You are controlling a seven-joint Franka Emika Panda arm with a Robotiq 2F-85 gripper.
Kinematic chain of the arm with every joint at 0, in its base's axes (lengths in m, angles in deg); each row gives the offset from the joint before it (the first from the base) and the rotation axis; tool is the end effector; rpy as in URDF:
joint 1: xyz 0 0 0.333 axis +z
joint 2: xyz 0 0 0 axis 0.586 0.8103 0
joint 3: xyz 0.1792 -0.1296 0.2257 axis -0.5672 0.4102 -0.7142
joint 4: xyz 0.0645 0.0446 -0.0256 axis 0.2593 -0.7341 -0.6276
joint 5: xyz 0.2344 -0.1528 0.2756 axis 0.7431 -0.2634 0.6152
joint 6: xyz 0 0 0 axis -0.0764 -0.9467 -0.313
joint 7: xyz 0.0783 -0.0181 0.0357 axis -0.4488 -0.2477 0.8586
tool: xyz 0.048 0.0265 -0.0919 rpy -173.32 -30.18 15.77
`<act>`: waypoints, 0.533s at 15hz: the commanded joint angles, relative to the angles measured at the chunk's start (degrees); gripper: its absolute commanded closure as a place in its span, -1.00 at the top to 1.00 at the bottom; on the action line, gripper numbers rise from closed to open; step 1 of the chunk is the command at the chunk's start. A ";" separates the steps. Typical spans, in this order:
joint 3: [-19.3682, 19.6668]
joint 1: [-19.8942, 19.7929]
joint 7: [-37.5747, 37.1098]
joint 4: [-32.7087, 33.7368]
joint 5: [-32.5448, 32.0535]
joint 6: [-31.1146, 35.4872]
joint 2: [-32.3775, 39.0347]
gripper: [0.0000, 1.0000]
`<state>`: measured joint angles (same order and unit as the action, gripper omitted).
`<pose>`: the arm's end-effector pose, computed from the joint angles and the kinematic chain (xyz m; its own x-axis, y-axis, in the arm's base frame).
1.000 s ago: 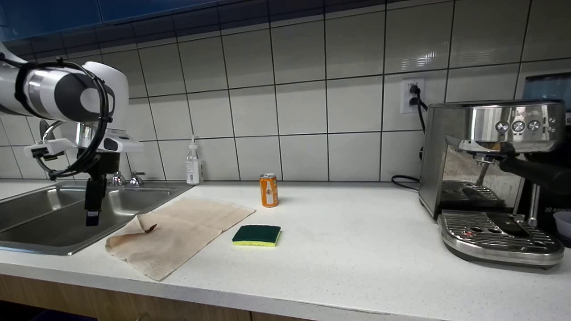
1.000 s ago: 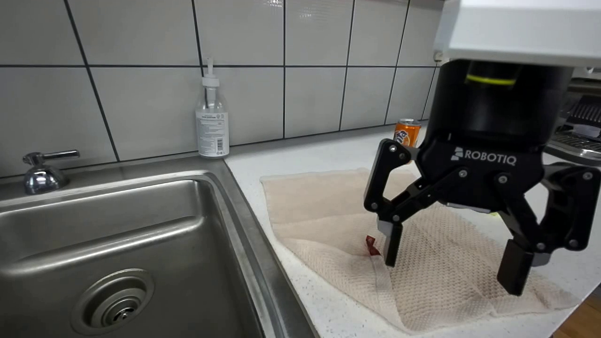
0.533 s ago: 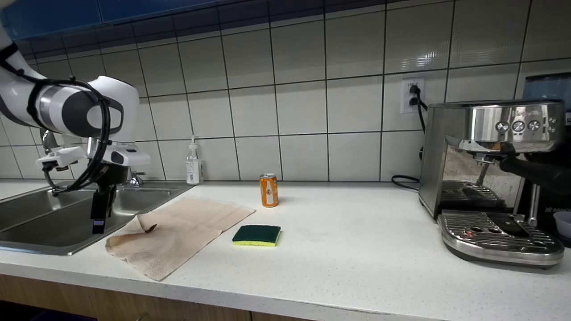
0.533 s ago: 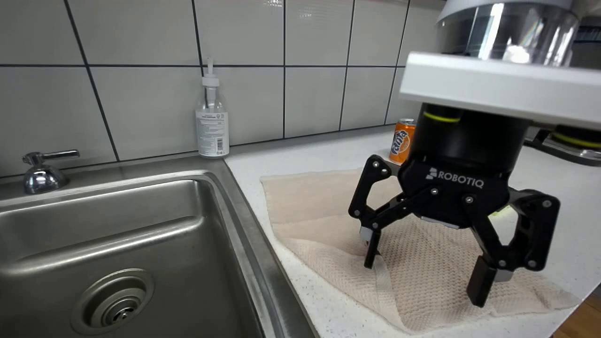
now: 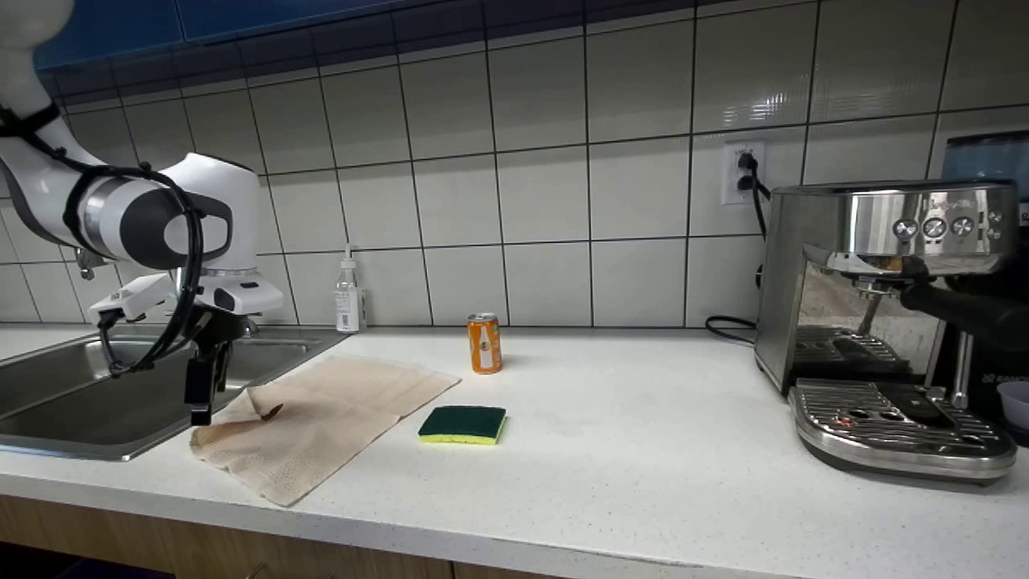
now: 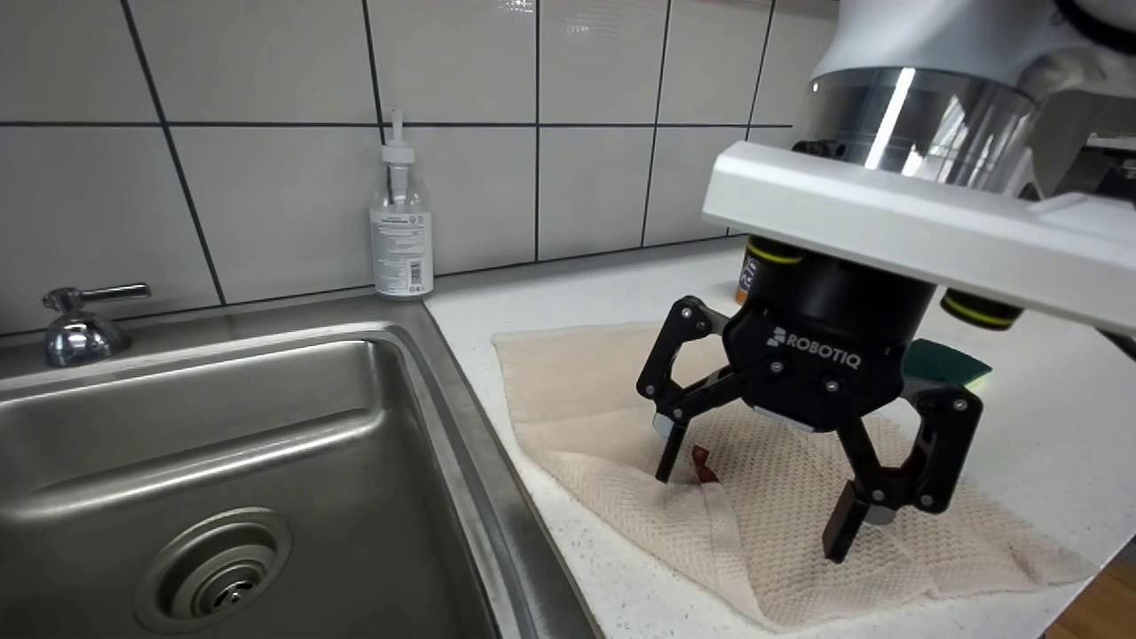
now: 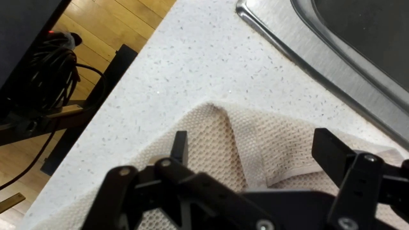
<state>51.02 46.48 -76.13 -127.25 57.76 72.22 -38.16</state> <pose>0.4395 0.1826 0.2490 0.6244 -0.7375 -0.2575 -0.7781 -0.6163 -0.1217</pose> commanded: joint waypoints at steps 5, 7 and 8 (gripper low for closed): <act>0.89 0.66 -3.83 1.68 2.15 5.05 3.47 1.00; 0.87 0.89 -4.93 1.78 2.25 6.42 4.34 1.00; 0.88 0.99 -5.77 1.82 2.32 7.23 4.81 1.00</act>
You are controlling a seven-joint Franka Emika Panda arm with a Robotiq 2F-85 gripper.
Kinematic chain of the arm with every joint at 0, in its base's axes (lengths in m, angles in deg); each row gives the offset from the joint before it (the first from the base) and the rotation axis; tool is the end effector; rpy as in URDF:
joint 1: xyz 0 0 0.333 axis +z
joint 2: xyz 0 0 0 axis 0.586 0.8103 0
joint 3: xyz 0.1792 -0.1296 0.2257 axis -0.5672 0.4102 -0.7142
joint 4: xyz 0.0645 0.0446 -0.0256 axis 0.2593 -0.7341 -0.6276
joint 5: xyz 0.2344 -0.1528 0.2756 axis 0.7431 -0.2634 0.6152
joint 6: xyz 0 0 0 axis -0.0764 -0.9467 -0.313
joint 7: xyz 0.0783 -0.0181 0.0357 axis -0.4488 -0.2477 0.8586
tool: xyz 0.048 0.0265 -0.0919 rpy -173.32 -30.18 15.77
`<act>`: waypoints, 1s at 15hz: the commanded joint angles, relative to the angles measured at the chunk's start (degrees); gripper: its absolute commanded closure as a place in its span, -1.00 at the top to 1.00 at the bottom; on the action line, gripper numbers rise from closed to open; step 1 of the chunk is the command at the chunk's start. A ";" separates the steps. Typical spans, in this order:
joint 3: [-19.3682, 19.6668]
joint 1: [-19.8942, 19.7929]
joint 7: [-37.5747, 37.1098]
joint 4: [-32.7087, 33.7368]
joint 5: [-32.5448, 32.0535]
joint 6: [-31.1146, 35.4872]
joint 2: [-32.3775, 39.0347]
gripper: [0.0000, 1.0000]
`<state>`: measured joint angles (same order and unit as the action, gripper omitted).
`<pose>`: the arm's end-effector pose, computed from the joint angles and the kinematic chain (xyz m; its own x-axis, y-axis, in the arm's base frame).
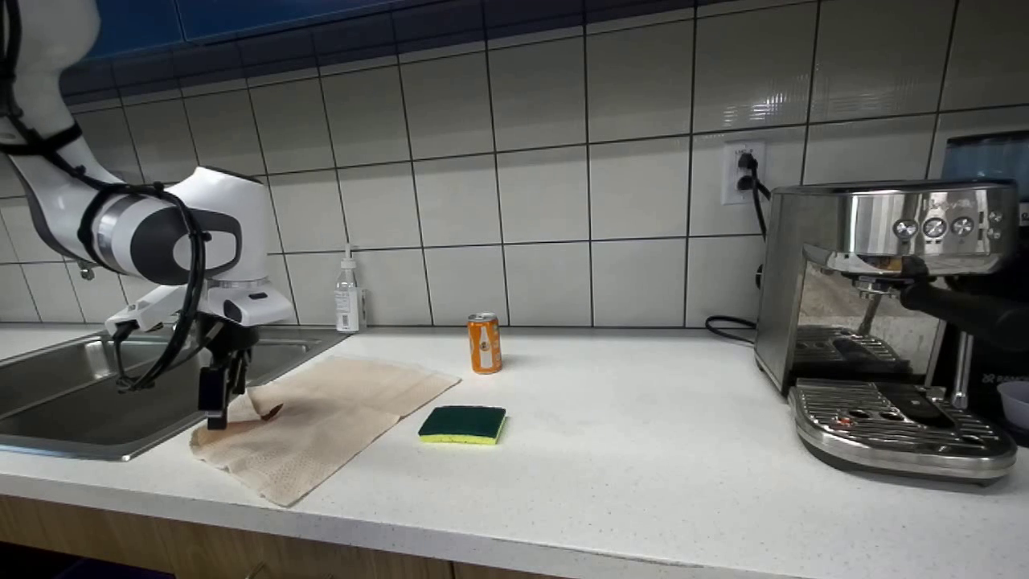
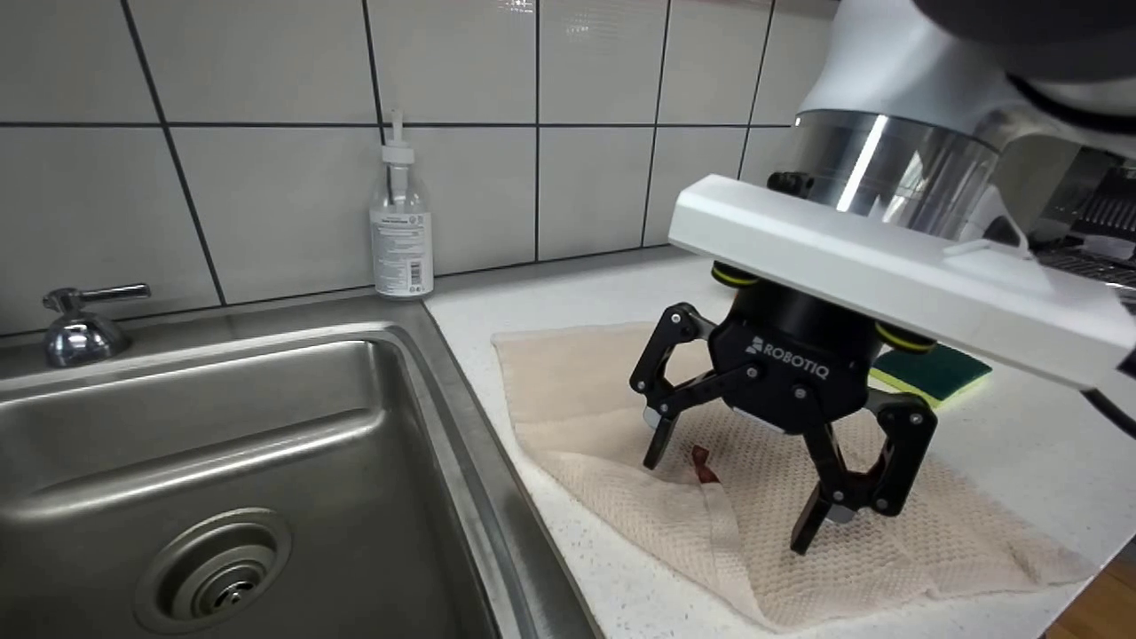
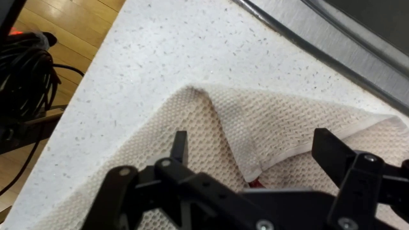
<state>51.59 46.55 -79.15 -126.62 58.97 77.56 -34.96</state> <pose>0.4503 0.1763 0.2337 0.5513 -0.7992 -0.2393 -0.8342 -0.5334 -0.1401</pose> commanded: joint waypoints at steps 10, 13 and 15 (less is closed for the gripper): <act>0.34 1.01 -8.35 1.58 1.64 6.73 3.91 1.00; 0.29 0.96 -9.47 1.64 1.62 7.39 4.19 1.00; 0.34 1.04 -10.07 1.70 1.34 7.82 4.47 1.00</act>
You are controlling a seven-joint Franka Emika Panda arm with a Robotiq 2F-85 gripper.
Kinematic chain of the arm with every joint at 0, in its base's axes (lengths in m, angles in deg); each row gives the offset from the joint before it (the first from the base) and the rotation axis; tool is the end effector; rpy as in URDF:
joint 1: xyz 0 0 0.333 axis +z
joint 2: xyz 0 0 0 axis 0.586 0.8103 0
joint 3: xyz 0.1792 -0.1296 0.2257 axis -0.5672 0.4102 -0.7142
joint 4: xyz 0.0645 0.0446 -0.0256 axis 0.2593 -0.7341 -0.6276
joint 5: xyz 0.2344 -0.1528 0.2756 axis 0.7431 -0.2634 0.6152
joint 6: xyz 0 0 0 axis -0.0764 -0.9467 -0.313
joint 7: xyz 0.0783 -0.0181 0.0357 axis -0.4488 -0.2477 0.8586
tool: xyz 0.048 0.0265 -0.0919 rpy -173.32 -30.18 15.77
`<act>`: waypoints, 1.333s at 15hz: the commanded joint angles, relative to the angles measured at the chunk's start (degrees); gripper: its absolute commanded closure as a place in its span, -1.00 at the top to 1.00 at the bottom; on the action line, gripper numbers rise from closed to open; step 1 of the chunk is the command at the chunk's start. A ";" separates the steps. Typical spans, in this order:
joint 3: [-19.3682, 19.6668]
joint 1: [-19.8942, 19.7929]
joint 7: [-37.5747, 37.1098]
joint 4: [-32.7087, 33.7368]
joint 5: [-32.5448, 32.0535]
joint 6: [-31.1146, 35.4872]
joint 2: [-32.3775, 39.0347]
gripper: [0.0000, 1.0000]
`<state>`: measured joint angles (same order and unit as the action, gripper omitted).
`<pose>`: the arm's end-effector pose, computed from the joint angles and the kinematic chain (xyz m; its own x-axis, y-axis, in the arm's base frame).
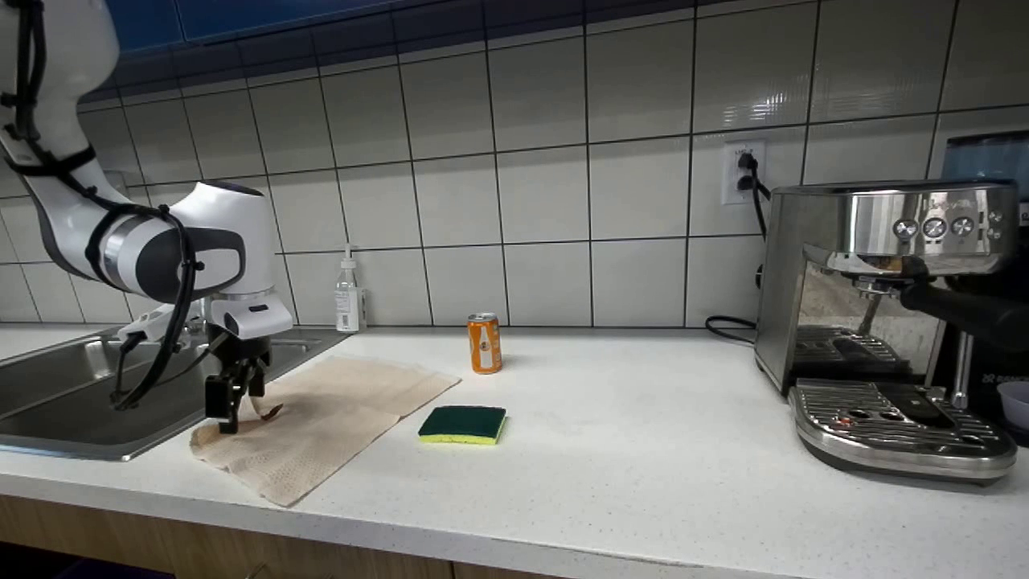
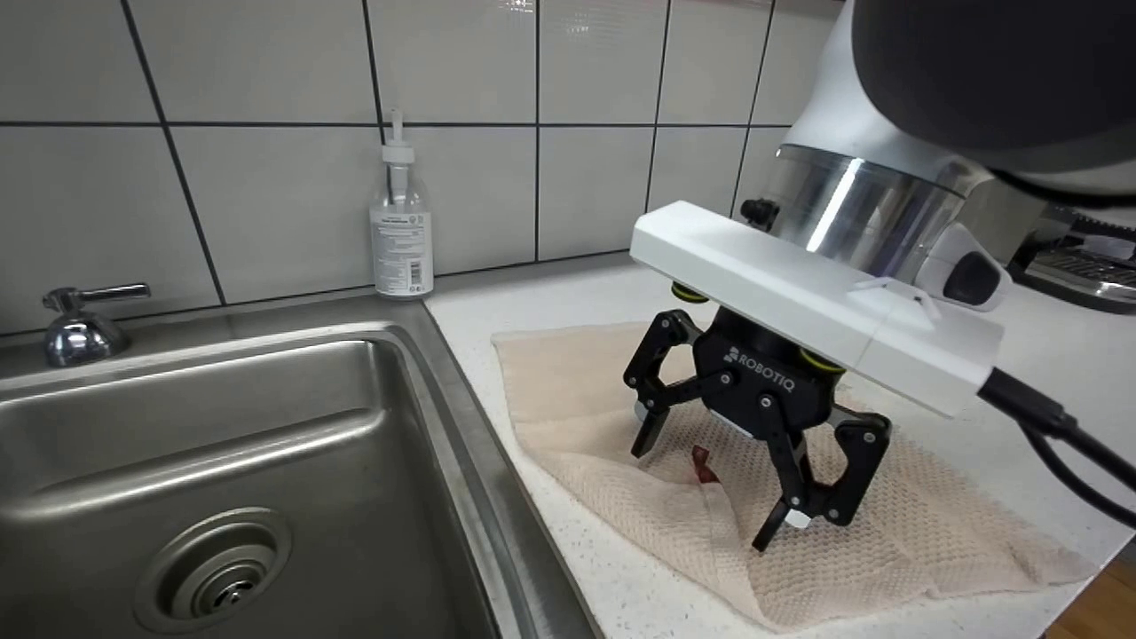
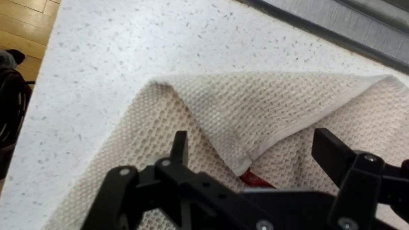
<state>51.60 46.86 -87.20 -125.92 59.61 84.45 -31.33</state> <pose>0.4599 0.1749 0.2175 0.4107 -0.8847 -0.2206 -0.9102 -0.3834 -0.1568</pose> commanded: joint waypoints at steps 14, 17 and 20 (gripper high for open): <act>0.20 0.47 -2.80 1.62 0.69 0.97 1.56 0.45; 0.30 0.49 -2.87 1.80 0.56 0.95 1.75 -0.02; 0.41 0.50 -2.93 2.01 0.41 0.95 2.01 -0.47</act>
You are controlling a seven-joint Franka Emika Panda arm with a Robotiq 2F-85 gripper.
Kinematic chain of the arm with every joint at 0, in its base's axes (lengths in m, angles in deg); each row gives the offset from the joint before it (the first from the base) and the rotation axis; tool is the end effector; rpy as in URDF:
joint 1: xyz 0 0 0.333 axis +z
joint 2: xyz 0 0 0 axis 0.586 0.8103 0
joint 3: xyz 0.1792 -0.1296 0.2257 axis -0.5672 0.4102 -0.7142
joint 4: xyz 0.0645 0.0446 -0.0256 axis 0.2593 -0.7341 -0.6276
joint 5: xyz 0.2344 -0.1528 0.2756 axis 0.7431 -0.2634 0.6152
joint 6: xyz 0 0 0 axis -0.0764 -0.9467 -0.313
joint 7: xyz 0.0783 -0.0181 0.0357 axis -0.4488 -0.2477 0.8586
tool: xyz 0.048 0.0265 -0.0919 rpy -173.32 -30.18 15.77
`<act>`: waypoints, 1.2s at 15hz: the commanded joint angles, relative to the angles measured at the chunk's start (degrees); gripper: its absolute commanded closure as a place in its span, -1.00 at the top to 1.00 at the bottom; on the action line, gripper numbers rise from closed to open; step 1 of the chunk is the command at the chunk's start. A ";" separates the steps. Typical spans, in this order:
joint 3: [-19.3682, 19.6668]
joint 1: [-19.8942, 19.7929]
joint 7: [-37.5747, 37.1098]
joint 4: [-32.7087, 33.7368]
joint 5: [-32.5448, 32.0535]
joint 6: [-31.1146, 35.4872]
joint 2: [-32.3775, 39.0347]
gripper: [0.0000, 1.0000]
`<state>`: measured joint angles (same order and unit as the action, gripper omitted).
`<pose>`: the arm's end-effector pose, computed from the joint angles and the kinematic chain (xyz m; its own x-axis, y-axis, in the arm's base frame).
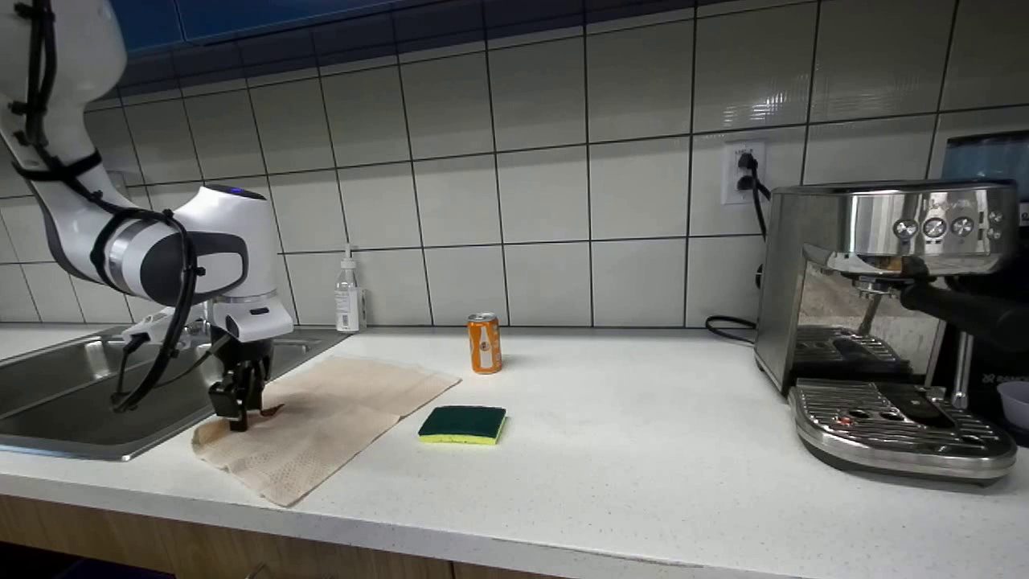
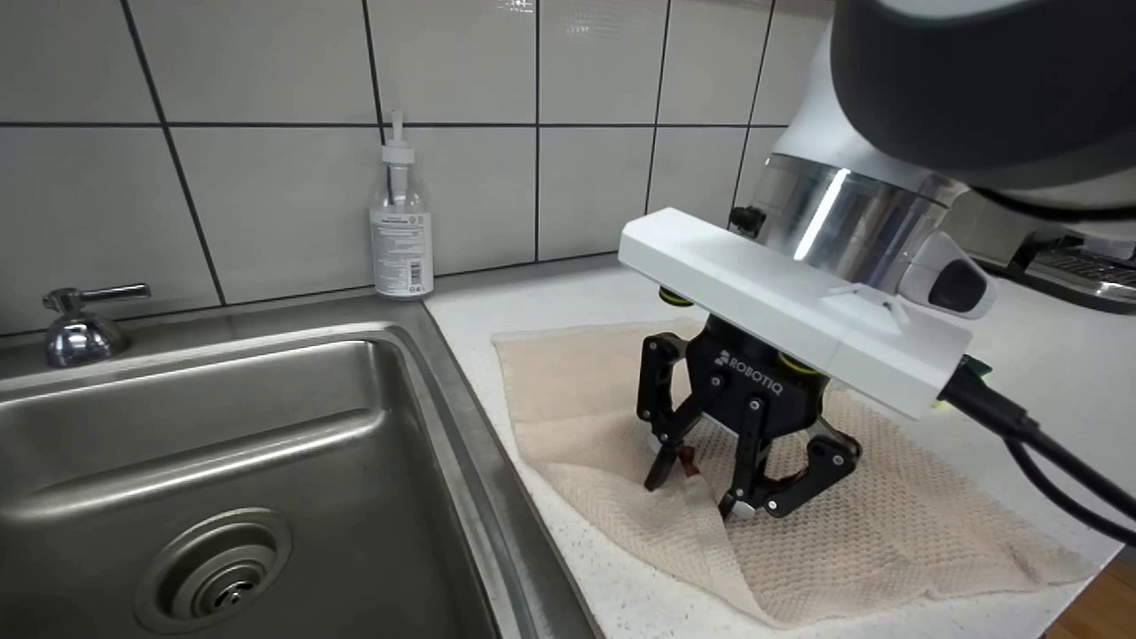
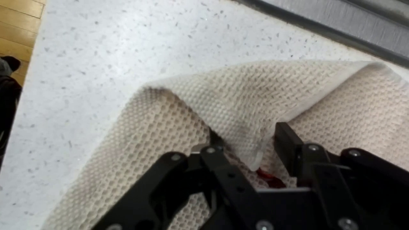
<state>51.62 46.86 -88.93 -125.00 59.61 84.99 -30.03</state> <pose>0.4644 0.1761 0.2127 0.3801 -0.8970 -0.2255 -0.9232 -0.3530 -0.1519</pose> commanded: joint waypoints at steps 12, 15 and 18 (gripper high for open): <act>0.90 0.94 -1.42 1.40 -0.93 0.32 1.12 -0.98; 0.76 0.87 -0.37 0.65 -1.54 -0.38 -0.35 -0.98; 0.45 0.58 1.38 0.06 -2.23 -1.17 -1.85 -0.98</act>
<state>51.83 47.11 -88.66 -124.38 58.44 84.99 -29.66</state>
